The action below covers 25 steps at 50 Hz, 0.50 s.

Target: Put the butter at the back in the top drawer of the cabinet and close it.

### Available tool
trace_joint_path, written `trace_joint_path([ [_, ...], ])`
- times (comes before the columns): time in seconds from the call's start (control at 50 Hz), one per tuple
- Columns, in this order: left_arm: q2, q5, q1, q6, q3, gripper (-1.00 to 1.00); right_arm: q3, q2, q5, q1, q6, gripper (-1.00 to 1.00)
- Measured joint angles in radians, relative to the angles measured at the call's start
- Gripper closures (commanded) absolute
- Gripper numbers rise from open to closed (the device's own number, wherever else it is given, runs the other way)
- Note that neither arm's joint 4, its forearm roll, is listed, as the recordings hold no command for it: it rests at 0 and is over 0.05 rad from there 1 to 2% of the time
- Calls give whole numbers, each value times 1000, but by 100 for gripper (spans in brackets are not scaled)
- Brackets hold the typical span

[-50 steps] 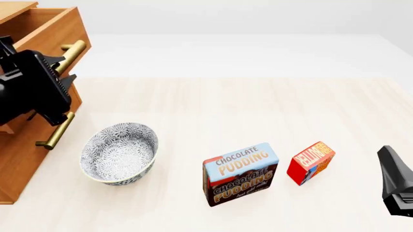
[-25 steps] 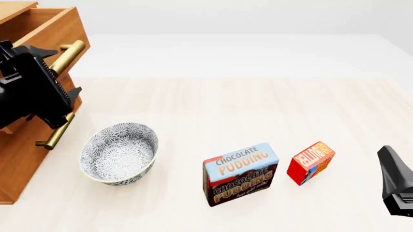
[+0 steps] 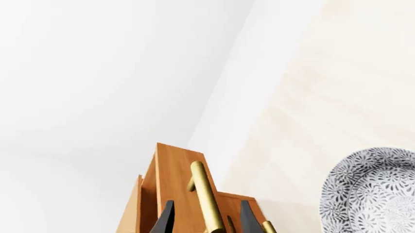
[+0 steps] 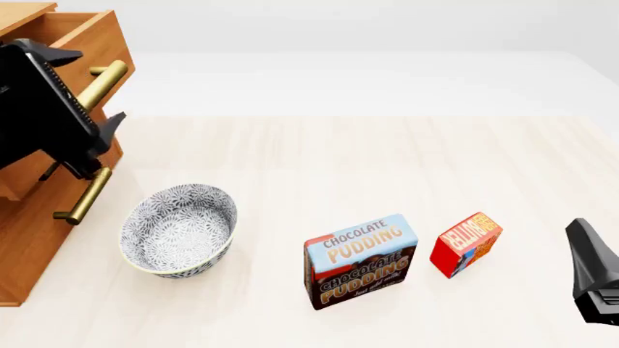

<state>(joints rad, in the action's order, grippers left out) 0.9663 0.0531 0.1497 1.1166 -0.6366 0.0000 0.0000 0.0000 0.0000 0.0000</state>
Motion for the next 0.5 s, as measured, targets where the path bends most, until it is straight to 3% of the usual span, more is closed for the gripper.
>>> trace_joint_path([
  [0.2,-28,-136,32,-73,-129,-100,0,0,0,0,0,-100],
  [0.5,19,-490,34,-322,-466,-100,0,0,0,0,0,-100],
])
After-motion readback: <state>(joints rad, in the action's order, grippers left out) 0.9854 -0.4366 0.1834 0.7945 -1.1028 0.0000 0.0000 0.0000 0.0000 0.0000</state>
